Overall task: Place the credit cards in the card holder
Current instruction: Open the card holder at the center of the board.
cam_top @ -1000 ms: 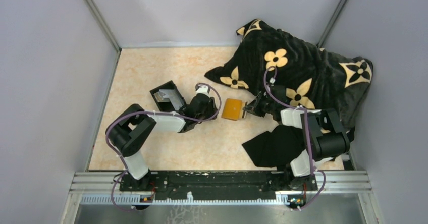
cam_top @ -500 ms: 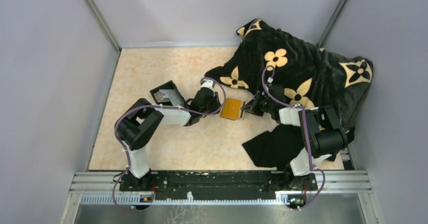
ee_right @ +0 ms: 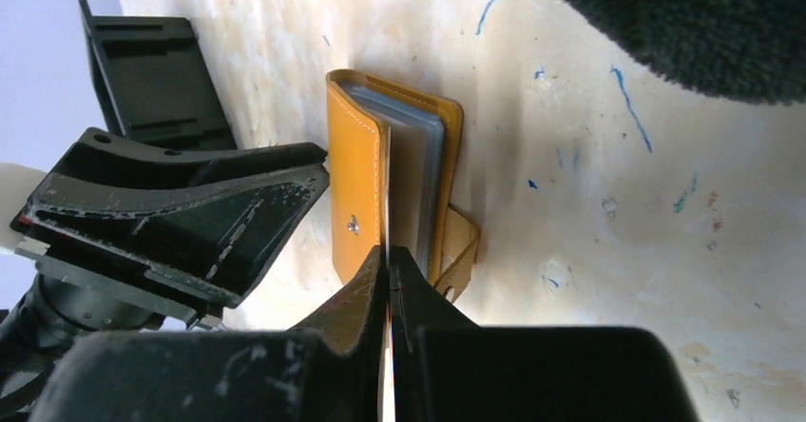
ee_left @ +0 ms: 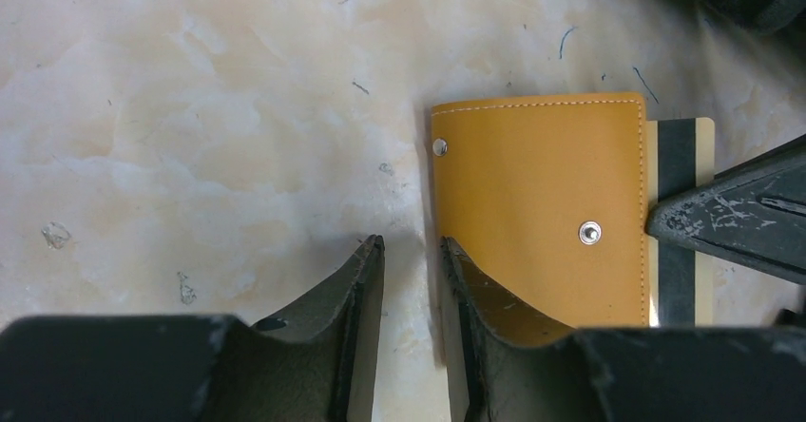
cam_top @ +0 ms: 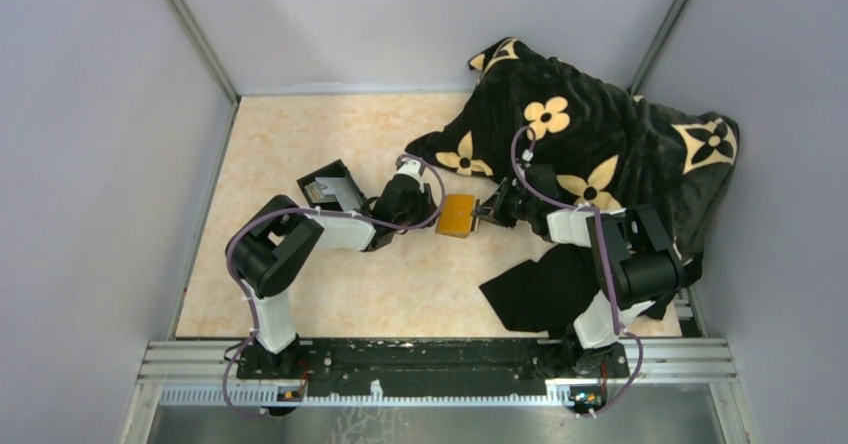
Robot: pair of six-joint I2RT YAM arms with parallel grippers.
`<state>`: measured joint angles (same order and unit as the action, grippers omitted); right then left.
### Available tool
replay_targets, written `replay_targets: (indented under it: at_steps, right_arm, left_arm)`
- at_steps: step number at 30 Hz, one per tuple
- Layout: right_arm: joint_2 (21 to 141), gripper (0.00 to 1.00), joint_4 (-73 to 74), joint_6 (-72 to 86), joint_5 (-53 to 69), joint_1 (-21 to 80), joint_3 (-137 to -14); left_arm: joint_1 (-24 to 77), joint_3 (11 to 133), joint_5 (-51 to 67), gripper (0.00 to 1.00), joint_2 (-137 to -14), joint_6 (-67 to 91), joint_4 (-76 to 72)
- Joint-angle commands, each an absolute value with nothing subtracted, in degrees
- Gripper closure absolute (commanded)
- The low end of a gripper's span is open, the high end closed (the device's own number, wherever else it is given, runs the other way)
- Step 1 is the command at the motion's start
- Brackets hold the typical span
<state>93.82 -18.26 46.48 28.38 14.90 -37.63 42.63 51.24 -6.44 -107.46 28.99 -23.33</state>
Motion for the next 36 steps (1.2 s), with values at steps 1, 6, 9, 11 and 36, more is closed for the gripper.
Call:
replay_targets:
  at_steps: [1, 6, 9, 11, 36]
  right_arm:
    - [92.52, 1.00, -15.55, 42.47, 25.22, 15.40, -40.44]
    - [89.83, 1.00, -10.21, 38.86, 21.82, 15.36, -41.51]
    - [89.19, 1.00, -9.10, 38.28, 21.22, 15.36, -41.79]
    - [88.68, 1.00, -8.86, 38.28, 21.18, 15.38, -41.77]
    - [90.09, 1.00, -17.40, 43.86, 27.36, 15.37, -39.53]
  left_arm:
    - [42.82, 47.84, -4.61, 0.65, -107.76, 29.70, -17.80]
    - [42.79, 48.05, -4.66, 0.65, -108.04, 30.06, -17.84]
    - [42.80, 48.01, -4.61, 0.65, -107.97, 30.11, -17.84]
    - [42.80, 48.04, -4.72, 0.65, -107.93, 30.12, -17.81]
    - [42.80, 48.21, -2.84, 0.65, -108.66, 30.28, -17.93]
